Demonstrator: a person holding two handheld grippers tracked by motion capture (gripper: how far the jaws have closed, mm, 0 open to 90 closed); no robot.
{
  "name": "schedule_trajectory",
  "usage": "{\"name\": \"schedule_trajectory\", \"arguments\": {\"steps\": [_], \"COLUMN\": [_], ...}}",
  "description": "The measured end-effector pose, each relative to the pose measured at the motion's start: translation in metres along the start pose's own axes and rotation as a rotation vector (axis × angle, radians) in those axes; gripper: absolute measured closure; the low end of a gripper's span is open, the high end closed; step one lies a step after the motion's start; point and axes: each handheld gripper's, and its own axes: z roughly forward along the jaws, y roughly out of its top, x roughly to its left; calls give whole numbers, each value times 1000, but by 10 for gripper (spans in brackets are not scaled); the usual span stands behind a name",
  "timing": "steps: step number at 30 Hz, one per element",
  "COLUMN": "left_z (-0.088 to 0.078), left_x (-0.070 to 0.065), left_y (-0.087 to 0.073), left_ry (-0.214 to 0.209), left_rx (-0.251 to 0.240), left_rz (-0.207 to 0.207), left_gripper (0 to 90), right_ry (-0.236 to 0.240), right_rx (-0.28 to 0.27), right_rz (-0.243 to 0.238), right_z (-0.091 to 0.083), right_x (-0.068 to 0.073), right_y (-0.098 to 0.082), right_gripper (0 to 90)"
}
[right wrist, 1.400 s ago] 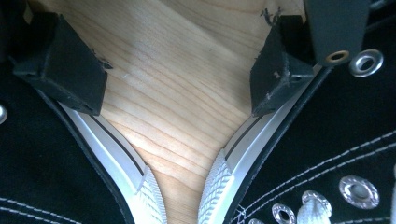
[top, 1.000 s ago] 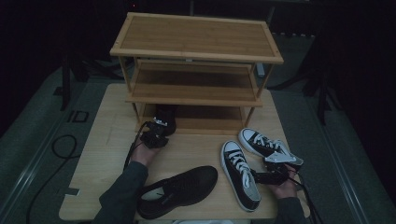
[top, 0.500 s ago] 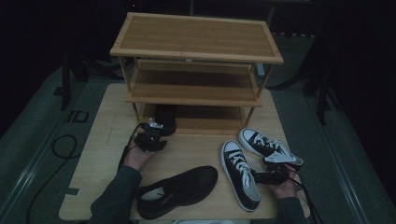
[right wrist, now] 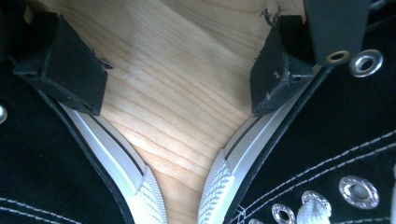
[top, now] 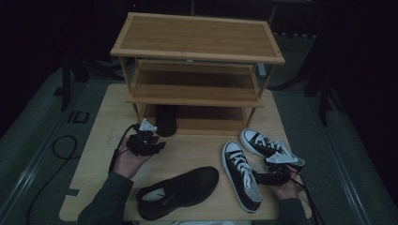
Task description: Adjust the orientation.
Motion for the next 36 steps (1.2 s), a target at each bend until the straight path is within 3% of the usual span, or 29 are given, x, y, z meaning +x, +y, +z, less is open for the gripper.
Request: {"name": "schedule_trajectory", "arguments": {"steps": [6,17,30,36], "left_z": [-26,-47,-56,-56], "left_x": [-15,-33,-46,-46], "left_y": [3,1,-5,-8], "left_ry": [-39,-81,-123,-161], "left_rx": [-29,-41,-16,-8], "left_rz": [59,101,147,158], "left_gripper": [595,596,608,608], "right_ry": [0,-1,-1,-1], "right_rx": [0,0,-1,0], "right_rz": [0,-1,1,1], "right_z": [0,0,0,0], "right_x": [0,0,0,0], "right_y": [0,0,0,0], "right_gripper": [188,189,189,189]}}
